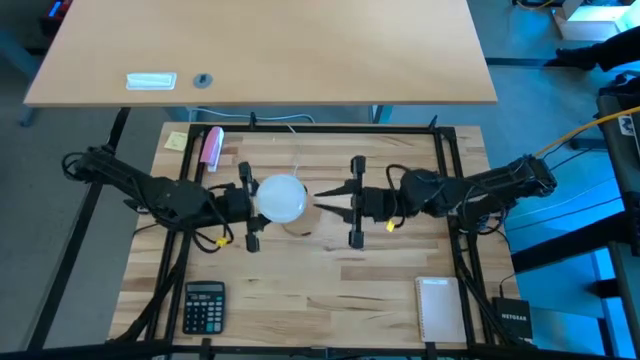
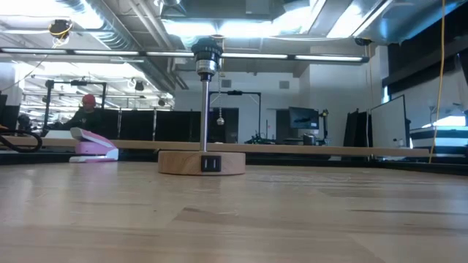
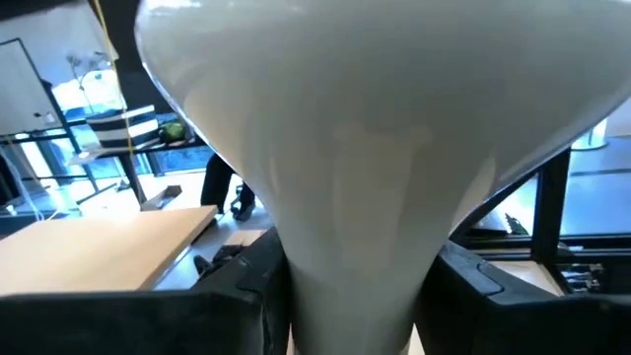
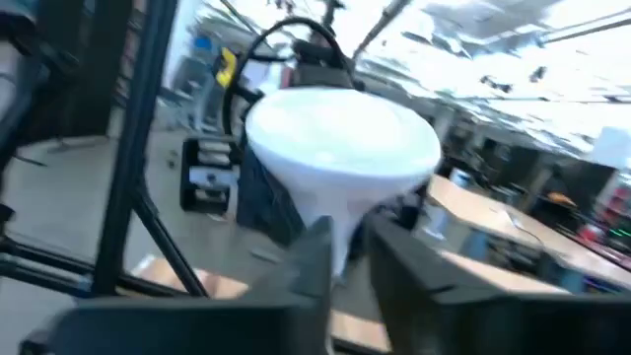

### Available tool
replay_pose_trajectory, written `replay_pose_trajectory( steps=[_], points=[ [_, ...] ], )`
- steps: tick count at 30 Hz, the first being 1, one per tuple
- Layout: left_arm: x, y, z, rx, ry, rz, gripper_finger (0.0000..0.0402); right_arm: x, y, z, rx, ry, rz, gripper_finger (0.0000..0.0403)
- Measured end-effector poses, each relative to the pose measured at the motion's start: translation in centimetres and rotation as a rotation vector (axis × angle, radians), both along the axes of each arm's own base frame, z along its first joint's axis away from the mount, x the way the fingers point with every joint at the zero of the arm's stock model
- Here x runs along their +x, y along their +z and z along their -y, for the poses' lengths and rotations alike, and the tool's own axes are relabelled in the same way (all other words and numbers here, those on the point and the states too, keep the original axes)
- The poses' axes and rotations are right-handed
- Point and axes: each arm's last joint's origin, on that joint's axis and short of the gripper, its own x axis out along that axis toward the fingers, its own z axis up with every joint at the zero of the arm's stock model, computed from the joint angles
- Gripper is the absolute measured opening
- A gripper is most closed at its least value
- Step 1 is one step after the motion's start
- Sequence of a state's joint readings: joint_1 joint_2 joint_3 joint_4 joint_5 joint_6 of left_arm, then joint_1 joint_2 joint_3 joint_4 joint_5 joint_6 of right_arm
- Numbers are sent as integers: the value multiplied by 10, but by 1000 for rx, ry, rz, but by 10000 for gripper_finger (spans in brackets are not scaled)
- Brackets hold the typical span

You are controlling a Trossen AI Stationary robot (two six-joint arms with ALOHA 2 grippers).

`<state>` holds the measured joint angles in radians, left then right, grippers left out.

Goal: Screw lightbulb
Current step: Insert the lightbulb into the desk lamp

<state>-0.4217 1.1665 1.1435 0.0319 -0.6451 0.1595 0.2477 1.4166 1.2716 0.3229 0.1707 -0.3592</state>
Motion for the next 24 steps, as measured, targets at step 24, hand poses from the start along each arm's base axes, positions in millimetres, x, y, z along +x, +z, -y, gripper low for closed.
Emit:
replay_pose_trajectory(
  steps=[24],
  points=[
    [28,-20,-8,-44,-73,-72,142,21,-15,-5,7,60,23,5]
  ],
)
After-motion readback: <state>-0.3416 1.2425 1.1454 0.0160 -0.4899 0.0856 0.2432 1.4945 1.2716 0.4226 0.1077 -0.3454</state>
